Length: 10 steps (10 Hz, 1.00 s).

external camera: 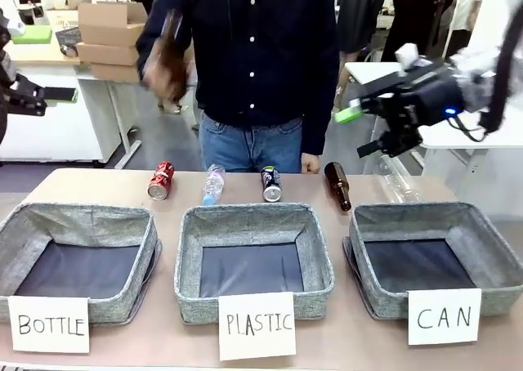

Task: Sort the can waste into the basket.
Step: Pick up the can waste from the table and place it in the right Fabric basket.

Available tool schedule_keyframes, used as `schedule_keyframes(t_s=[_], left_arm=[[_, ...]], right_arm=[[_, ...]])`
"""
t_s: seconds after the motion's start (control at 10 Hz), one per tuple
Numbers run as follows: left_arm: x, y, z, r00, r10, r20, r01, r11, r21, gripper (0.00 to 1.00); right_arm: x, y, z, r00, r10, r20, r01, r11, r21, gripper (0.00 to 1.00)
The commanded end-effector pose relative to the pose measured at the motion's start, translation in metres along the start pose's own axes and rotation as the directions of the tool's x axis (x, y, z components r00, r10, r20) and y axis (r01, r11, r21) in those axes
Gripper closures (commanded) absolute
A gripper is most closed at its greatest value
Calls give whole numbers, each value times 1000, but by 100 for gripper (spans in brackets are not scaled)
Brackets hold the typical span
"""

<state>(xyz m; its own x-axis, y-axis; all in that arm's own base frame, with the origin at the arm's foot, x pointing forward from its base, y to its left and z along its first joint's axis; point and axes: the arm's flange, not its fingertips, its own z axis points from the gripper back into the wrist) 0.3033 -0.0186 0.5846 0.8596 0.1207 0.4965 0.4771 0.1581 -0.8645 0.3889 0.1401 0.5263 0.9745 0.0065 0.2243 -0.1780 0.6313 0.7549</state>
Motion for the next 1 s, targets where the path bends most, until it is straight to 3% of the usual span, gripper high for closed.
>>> schedule_keyframes(t_s=[0.0,0.1,0.2,0.5,0.6,0.7,0.8,0.9], left_arm=[[1,-1,-2,1000,-26,11,26,999,-27,0],[1,-1,-2,1000,-26,11,26,999,-27,0],[1,-1,-2,1000,-26,11,26,999,-27,0],[1,-1,-2,1000,-26,11,26,999,-27,0],[1,-1,-2,1000,-26,11,26,999,-27,0],[1,-1,-2,1000,-26,11,26,999,-27,0],[1,-1,-2,1000,-26,11,26,999,-27,0],[1,-1,-2,1000,-26,11,26,999,-27,0]], right_arm=[[23,-8,-20,997,-19,-77,7,989,-150,0],[14,-11,-13,994,37,-106,-52,988,-143,0],[11,7,-25,1000,12,-29,-15,996,-94,0],[16,1,-30,997,33,-67,-41,992,-117,0],[21,-1,-30,998,4,58,5,988,-155,0],[38,2,-45,993,22,115,3,976,-218,0],[62,5,-75,988,51,143,0,943,-334,0],[88,8,-110,992,57,114,-8,920,-392,0]])
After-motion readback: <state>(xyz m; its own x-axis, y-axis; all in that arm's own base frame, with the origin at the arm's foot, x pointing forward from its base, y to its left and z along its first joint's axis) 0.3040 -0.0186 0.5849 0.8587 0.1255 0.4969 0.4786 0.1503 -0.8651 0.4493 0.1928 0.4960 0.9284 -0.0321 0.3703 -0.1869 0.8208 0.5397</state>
